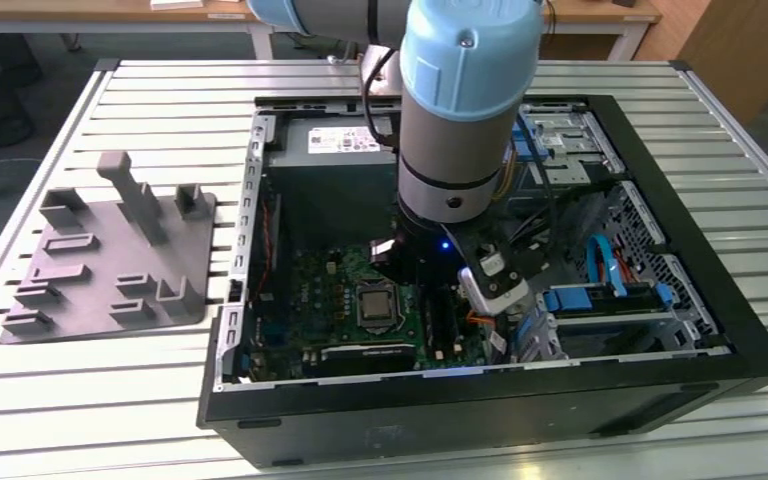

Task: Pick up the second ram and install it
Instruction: 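Insert the second ram into the second slot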

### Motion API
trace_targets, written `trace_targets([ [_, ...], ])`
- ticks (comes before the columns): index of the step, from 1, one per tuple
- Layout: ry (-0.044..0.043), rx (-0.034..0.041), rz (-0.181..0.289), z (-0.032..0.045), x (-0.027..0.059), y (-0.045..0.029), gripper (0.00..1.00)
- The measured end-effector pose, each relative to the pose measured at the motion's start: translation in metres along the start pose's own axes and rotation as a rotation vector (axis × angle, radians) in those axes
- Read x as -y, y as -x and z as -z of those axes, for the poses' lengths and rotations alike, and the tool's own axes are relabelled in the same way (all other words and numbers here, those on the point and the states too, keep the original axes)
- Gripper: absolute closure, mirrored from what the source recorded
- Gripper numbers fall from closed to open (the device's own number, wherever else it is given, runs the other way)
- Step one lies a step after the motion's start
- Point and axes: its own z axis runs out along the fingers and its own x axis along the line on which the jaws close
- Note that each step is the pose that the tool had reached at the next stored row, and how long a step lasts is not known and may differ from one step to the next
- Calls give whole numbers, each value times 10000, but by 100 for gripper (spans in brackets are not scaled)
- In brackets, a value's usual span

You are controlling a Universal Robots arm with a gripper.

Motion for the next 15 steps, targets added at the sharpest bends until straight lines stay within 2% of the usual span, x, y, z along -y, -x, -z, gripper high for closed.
trace_targets([
  [8,2,0,2,64,-8,3,86],
  [15,1,0,1,64,-30,1,86],
])
